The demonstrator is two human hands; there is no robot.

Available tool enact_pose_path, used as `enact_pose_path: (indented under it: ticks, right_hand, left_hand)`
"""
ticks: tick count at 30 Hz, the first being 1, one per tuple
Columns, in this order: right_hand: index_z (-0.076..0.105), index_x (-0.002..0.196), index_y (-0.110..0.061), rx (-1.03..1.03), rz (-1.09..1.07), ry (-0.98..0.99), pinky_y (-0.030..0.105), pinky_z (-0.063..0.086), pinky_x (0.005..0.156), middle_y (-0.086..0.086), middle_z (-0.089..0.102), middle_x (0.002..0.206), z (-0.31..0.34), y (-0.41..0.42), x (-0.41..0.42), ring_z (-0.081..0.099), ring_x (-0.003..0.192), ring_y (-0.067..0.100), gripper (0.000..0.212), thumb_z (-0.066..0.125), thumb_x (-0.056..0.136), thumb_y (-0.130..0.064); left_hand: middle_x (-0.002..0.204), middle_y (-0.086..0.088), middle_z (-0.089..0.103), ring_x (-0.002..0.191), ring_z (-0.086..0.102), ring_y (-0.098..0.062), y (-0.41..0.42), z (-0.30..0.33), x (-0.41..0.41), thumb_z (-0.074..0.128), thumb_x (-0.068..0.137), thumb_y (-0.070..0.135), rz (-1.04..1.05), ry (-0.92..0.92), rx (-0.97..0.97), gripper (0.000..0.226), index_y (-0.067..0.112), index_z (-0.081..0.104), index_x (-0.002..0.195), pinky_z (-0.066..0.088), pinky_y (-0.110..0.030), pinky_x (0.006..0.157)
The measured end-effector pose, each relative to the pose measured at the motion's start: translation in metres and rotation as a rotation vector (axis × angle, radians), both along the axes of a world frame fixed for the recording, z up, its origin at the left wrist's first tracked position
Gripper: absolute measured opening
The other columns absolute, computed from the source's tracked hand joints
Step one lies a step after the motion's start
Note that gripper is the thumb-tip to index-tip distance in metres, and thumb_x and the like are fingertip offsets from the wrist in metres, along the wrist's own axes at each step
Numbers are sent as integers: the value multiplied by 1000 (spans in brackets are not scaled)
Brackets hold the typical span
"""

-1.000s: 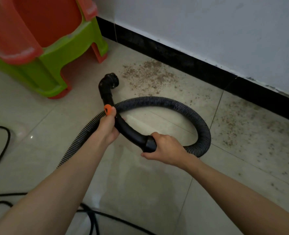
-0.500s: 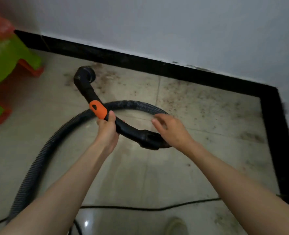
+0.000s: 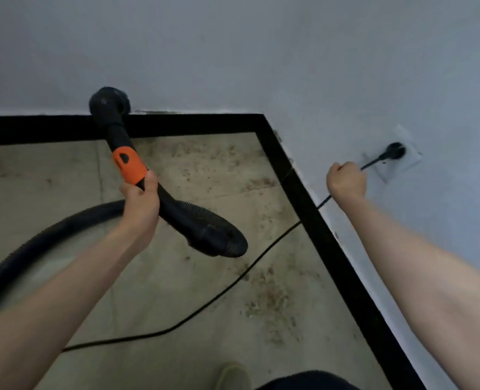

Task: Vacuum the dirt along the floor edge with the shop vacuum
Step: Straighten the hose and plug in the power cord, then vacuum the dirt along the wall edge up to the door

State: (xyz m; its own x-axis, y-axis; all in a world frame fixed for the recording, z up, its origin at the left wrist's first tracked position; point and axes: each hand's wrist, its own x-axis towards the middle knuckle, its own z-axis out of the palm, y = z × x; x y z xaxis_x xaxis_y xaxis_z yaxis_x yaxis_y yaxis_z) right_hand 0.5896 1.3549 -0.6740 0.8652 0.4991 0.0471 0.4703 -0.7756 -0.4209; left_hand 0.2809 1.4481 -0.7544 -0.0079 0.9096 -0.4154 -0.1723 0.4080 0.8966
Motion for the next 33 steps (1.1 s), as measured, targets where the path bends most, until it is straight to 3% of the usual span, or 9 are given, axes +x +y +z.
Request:
enact_pose_path:
  ticks: [4,7,10,13,16,23,28,30,33]
  right_hand:
    - [60,111,10,104,-152,-16,35,44,81,26,63,116,6,-3,36,59,108,38,51,26,105,-28]
    - [61,114,4,265,-295,-18,33,42,77,18,65,116,8,5,53,61,107,33,53,23,107,-33]
    - [56,123,-1,321,-430,13,30,40,82,14,62,126,14,-5,68,57,116,29,51,24,106,-37]
    - [55,124,2,316,-401,39,34,43,90,18,60,128,18,-5,73,55,118,32,51,26,106,-35]
    - [53,128,1,442,-431,135,30,43,86,15,59,129,21,10,74,56,117,29,44,31,105,-29]
    - [45,137,2,584,-517,217,28,40,97,12,53,139,19,24,77,51,125,25,45,29,106,-26]
    - [46,137,-3,643,-514,323,27,44,88,10,53,139,28,26,80,54,124,22,39,38,103,-20]
    - [47,136,-4,643,-549,294,24,42,82,8,53,137,29,25,81,55,120,22,38,38,103,-21]
    - [50,134,-4,624,-549,269,26,48,89,9,57,132,29,25,76,60,114,24,39,36,103,-24]
  left_hand:
    - [123,-4,43,113,49,-21,12,8,37,38,102,34,-19,-44,12,63,8,6,149,42,-42,103]
    - [121,-3,43,112,48,-20,18,5,55,37,102,34,-22,-51,39,59,9,11,149,40,-41,104]
    - [120,-2,45,112,50,-19,18,0,67,38,102,35,-39,-41,22,61,8,10,149,42,-40,102]
    - [120,-2,43,114,50,-21,18,-2,75,38,102,34,-55,-35,10,58,10,12,147,41,-41,104]
    - [113,1,42,108,48,-18,21,-2,79,38,102,32,-53,-62,19,59,13,7,148,40,-39,104]
    - [96,11,42,106,46,-15,23,-9,85,38,102,29,-80,-100,21,58,13,5,147,37,-28,95]
    - [118,3,39,109,45,-13,19,-8,93,37,102,29,-135,-88,44,68,12,-9,149,34,-26,95]
    - [114,4,43,110,46,-14,19,-8,91,38,102,28,-139,-91,50,65,12,-6,148,35,-26,94]
    - [115,2,42,113,47,-16,21,-10,83,38,102,29,-142,-84,52,59,12,2,146,37,-29,98]
